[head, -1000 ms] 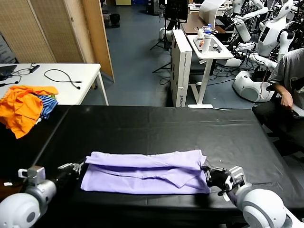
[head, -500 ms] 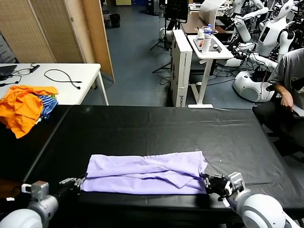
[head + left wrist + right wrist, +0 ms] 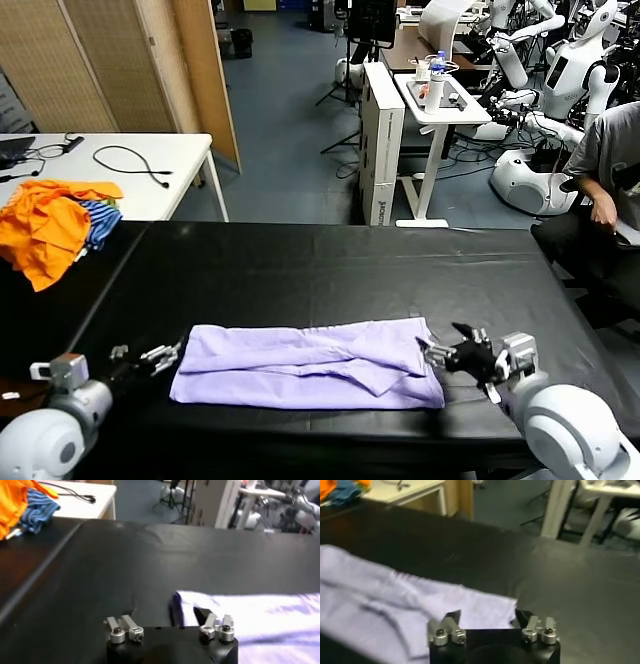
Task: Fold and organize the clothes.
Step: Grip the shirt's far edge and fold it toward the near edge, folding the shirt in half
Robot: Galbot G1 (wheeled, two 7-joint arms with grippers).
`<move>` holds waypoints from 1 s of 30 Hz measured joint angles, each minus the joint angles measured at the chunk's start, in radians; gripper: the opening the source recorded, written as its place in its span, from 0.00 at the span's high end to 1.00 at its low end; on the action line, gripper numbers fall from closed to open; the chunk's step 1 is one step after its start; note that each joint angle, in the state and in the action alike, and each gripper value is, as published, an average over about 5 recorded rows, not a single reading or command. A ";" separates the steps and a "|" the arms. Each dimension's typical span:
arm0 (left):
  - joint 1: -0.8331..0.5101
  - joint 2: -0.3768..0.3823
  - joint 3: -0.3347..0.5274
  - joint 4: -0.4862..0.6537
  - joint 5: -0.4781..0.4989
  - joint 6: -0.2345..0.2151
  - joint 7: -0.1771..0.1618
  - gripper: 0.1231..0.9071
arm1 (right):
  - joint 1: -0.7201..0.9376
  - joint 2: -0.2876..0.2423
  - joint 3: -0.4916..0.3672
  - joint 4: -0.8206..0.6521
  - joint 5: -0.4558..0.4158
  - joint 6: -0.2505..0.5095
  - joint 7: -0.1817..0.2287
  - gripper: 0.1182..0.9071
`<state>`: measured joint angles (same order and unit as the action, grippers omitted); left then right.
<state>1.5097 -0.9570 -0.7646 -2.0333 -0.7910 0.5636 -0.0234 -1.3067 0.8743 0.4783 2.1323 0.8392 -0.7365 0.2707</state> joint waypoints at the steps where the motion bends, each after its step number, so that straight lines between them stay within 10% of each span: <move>1: -0.015 -0.005 0.011 0.008 -0.002 -0.001 0.000 0.00 | 0.013 0.014 -0.008 -0.019 0.009 0.000 0.011 0.00; 17: -0.129 -0.043 0.112 0.112 -0.007 0.001 -0.005 0.00 | 0.148 0.148 -0.112 -0.198 0.014 0.019 0.047 0.03; 24: -0.125 -0.046 0.114 0.132 -0.002 0.002 0.001 0.06 | 0.159 0.155 -0.129 -0.215 0.001 0.022 0.041 0.36; 30: -0.120 -0.051 0.117 0.118 0.000 0.012 0.003 0.49 | 0.156 0.164 -0.141 -0.215 -0.011 0.029 0.037 0.81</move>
<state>1.3900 -1.0076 -0.6472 -1.9154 -0.7905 0.5753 -0.0208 -1.1507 1.0388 0.3370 1.9176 0.8282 -0.7076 0.3079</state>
